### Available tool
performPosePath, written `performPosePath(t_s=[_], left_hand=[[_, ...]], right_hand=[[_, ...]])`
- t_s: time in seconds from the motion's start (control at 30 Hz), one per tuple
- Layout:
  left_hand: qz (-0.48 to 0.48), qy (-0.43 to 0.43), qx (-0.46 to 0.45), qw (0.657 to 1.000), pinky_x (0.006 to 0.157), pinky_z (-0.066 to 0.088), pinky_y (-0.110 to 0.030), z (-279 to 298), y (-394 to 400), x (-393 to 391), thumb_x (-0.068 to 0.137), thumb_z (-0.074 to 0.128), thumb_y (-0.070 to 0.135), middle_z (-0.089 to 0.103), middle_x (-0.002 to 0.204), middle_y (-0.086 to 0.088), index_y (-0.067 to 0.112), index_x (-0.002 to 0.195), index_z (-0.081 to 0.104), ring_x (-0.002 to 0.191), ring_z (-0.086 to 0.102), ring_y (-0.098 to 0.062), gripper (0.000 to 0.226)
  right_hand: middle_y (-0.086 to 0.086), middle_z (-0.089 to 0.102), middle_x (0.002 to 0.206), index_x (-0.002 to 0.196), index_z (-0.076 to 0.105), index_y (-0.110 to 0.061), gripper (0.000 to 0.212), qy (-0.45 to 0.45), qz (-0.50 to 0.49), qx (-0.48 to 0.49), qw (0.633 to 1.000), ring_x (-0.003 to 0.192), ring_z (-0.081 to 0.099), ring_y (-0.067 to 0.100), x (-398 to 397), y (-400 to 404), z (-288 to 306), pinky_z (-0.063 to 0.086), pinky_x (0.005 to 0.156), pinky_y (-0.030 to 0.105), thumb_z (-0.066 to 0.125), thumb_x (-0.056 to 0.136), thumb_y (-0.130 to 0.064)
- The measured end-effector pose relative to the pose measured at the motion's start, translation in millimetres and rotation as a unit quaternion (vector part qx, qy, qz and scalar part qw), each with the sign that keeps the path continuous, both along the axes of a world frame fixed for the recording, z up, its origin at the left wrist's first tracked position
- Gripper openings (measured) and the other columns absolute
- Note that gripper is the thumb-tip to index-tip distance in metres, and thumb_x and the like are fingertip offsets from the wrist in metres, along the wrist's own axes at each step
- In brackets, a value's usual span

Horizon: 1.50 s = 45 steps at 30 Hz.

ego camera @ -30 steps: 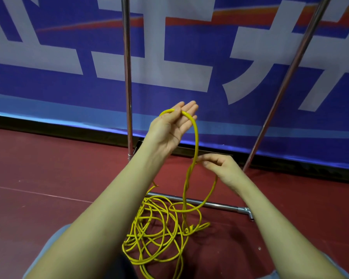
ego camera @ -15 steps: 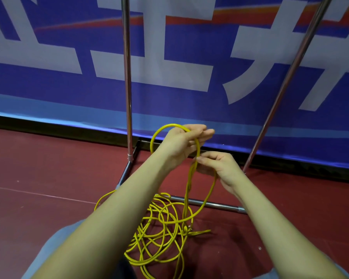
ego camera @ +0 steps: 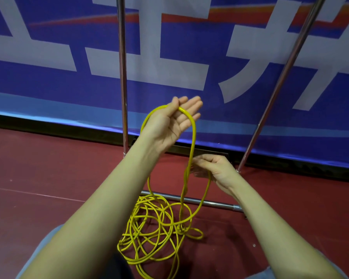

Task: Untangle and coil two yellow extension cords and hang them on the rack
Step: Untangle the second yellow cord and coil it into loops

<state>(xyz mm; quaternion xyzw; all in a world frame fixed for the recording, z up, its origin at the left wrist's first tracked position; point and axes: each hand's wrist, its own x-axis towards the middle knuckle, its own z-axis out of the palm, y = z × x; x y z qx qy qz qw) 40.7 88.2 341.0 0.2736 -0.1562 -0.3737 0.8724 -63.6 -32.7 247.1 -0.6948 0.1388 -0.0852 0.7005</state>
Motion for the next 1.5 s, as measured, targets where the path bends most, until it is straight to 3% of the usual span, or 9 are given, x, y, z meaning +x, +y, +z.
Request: performPosePath(t_s=[0.23,0.37,0.63,0.8,0.97,1.07,1.2,1.33,1.5], left_hand=[[0.027,0.054,-0.019,0.998,0.083,0.053,-0.039,-2.3,6.5,11.1,0.104,0.031,0.018,0.065,0.107,-0.015,0.002,0.100,0.050,0.109,0.057,-0.030,0.025],[0.040,0.065,-0.012,0.997,0.092,0.047,-0.039,-6.4,3.7,14.2,0.103,0.034,0.022,0.065,0.111,-0.013,0.003,0.099,0.052,0.116,0.058,-0.031,0.026],[-0.005,-0.142,0.170,0.975,0.081,0.054,-0.028,-34.6,-4.7,-0.2,0.098,0.043,0.002,0.068,0.097,-0.009,0.007,0.099,0.056,0.083,0.070,-0.014,0.014],[0.018,-0.041,0.092,0.995,0.084,0.053,-0.034,-17.2,-2.5,4.7,0.100,0.034,0.002,0.057,0.125,-0.018,-0.001,0.124,0.046,0.119,0.055,-0.032,0.027],[0.060,-0.004,0.063,0.996,0.092,0.045,-0.035,-5.3,-0.7,5.2,0.101,0.033,0.002,0.051,0.135,-0.020,-0.004,0.135,0.040,0.127,0.049,-0.032,0.035],[0.073,0.011,0.070,0.995,0.092,0.048,-0.032,-20.7,-4.3,6.6,0.100,0.038,0.005,0.054,0.132,-0.018,0.001,0.130,0.042,0.122,0.054,-0.029,0.031],[-0.012,-0.098,0.204,0.974,0.078,0.052,-0.033,-44.9,-7.6,-5.6,0.096,0.047,0.002,0.066,0.097,-0.010,0.007,0.099,0.051,0.085,0.067,-0.019,0.007],[-0.003,-0.117,0.213,0.970,0.073,0.055,-0.032,-49.3,-9.6,-7.9,0.099,0.041,0.002,0.066,0.097,-0.011,0.007,0.096,0.052,0.076,0.069,-0.013,0.012],[0.021,-0.084,0.111,0.990,0.077,0.056,-0.032,-16.4,-2.9,-3.2,0.099,0.038,0.000,0.061,0.116,-0.020,0.004,0.103,0.051,0.103,0.064,-0.032,0.014]], right_hand=[[0.006,0.070,0.099,0.101,0.068,-0.004,0.023,-0.009,0.052,-0.019,0.998,0.097,0.061,0.009,2.8,4.3,3.1,0.041,0.093,0.021,0.067,0.080,-0.012],[-0.001,0.072,0.073,0.086,0.066,-0.006,0.012,-0.035,0.042,-0.112,0.992,0.074,0.067,0.007,10.0,15.3,5.3,0.049,0.077,0.015,0.061,0.084,0.005],[0.005,0.072,0.071,0.085,0.068,-0.007,0.011,-0.015,-0.015,0.022,1.000,0.065,0.068,0.010,8.8,9.5,18.6,0.054,0.059,0.019,0.058,0.088,-0.007],[0.003,0.074,0.081,0.090,0.068,-0.008,0.011,0.024,0.047,0.044,0.998,0.077,0.069,0.010,5.8,8.3,14.7,0.056,0.071,0.022,0.057,0.086,-0.010],[0.003,0.073,0.082,0.089,0.068,-0.011,0.011,0.018,0.040,0.029,0.999,0.079,0.068,0.011,8.8,4.0,8.9,0.052,0.078,0.022,0.058,0.086,-0.009],[0.008,0.072,0.075,0.087,0.069,-0.004,0.010,0.000,0.010,0.034,0.999,0.070,0.069,0.015,10.2,5.9,5.9,0.056,0.073,0.022,0.059,0.086,-0.003],[0.006,0.071,0.071,0.088,0.068,-0.003,0.010,-0.007,-0.046,0.048,0.998,0.065,0.068,0.013,8.7,2.7,6.4,0.055,0.065,0.022,0.057,0.088,-0.005],[0.004,0.072,0.078,0.091,0.066,-0.008,0.010,0.018,-0.016,0.049,0.999,0.072,0.068,0.011,5.3,2.3,6.4,0.055,0.068,0.022,0.057,0.088,-0.006],[-0.001,0.073,0.078,0.087,0.065,-0.012,0.011,-0.010,-0.011,0.068,0.998,0.072,0.068,0.012,5.3,4.7,13.1,0.054,0.074,0.024,0.065,0.076,-0.013]])
